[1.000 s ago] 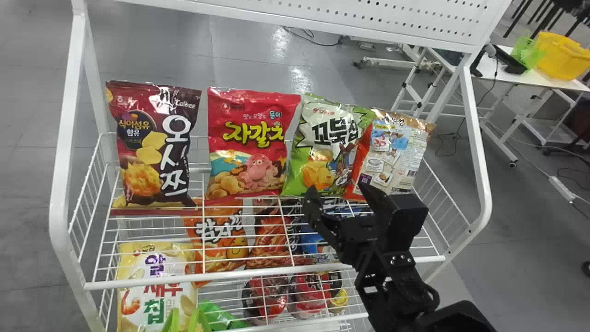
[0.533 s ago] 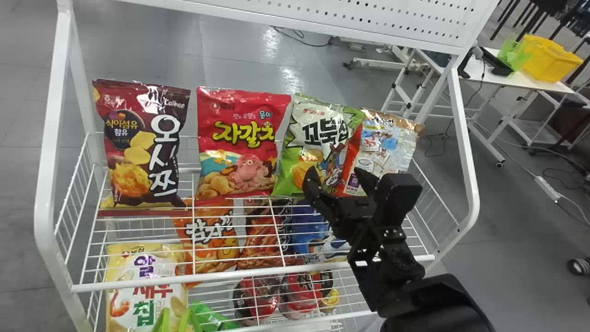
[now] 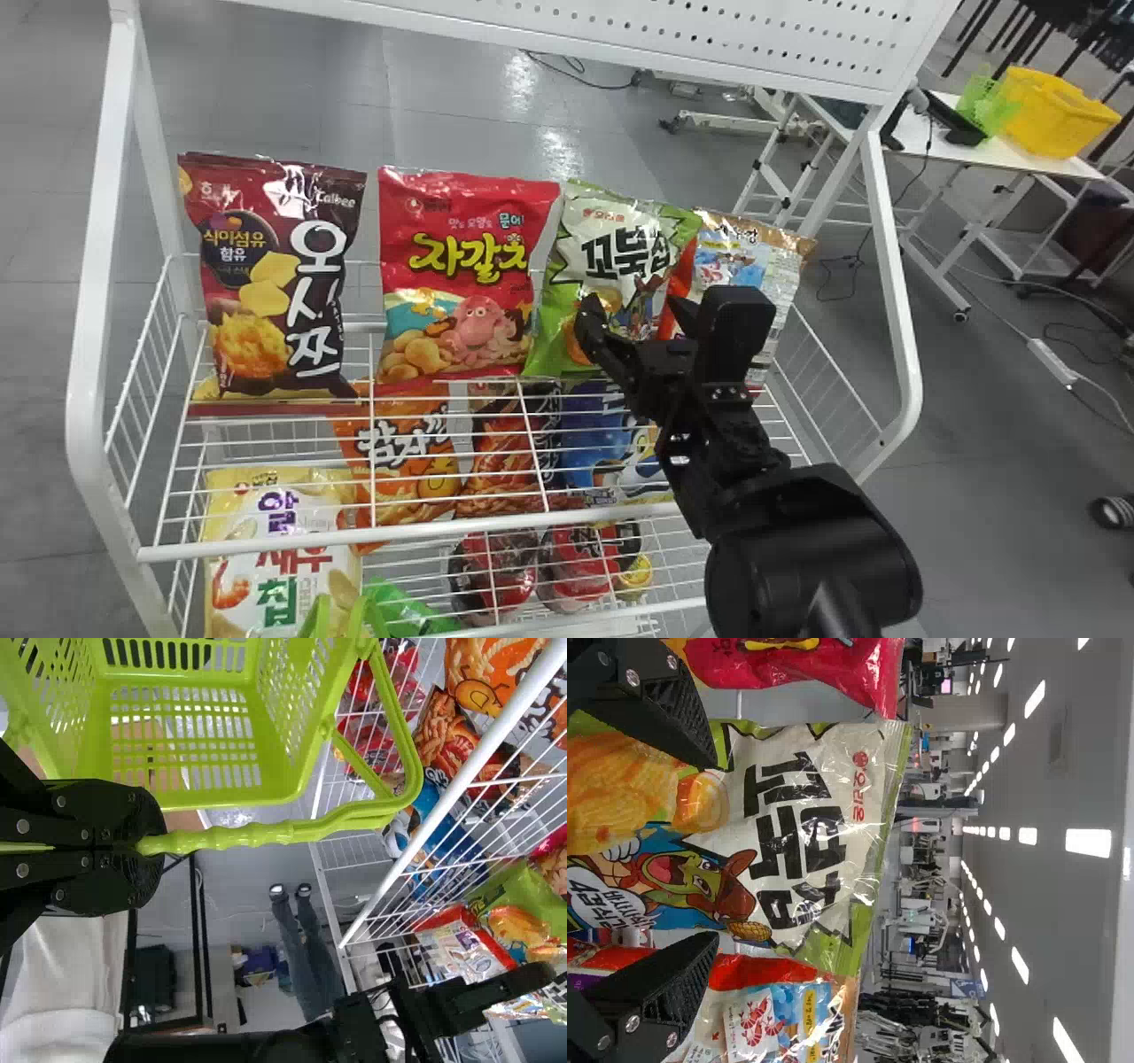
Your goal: Hold basket handle with left hand then pick Gkobukchip with right hand and place into basket
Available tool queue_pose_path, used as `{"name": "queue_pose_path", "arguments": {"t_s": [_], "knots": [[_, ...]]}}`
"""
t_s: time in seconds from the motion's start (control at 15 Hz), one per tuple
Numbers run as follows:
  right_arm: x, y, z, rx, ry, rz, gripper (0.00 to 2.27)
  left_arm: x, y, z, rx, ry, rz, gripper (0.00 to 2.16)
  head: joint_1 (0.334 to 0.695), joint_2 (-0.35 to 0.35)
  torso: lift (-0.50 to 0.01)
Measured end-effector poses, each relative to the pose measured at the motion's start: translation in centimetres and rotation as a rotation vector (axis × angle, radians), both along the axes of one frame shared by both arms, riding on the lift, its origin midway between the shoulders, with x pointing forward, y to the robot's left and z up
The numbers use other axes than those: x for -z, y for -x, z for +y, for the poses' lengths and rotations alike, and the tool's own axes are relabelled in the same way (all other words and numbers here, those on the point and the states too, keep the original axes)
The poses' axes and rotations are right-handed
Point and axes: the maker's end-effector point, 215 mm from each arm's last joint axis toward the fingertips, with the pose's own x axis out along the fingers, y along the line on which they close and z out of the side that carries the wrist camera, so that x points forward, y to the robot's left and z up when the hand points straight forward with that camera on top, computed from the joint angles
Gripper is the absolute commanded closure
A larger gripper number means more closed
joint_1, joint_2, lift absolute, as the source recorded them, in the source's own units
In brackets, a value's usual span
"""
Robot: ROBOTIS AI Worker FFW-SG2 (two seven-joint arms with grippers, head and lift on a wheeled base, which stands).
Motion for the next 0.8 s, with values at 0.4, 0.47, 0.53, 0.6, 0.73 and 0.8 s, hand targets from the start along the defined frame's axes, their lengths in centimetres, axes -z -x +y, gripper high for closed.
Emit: {"name": "queue_pose_path", "arguments": {"t_s": [0.4,0.47,0.53,0.6,0.73,0.8], "knots": [[0.5,-1.3,0.6,-0.017,0.006,0.012,1.47,0.3,-0.7,0.2,-0.005,0.006,0.005,1.79,0.695,-0.317,-0.032],[0.7,-1.4,0.6,-0.018,0.009,0.023,1.65,0.5,-0.8,0.2,-0.006,0.006,0.008,1.79,0.695,-0.315,-0.032],[1.0,-1.4,1.0,-0.021,0.016,0.034,1.65,0.5,-0.8,0.3,-0.008,0.006,0.009,1.79,0.695,-0.312,-0.032],[1.4,-1.3,1.2,-0.022,0.024,0.043,1.66,0.6,-0.9,0.3,-0.009,0.005,0.01,1.79,0.695,-0.307,-0.032],[1.6,-1.0,1.4,-0.015,0.024,0.047,1.66,0.6,-1.0,0.4,-0.01,0.004,0.008,1.79,0.695,-0.302,-0.032],[1.6,-0.8,1.3,-0.008,0.022,0.043,1.66,0.6,-1.0,0.5,-0.009,0.003,0.007,1.79,0.695,-0.303,-0.032]]}}
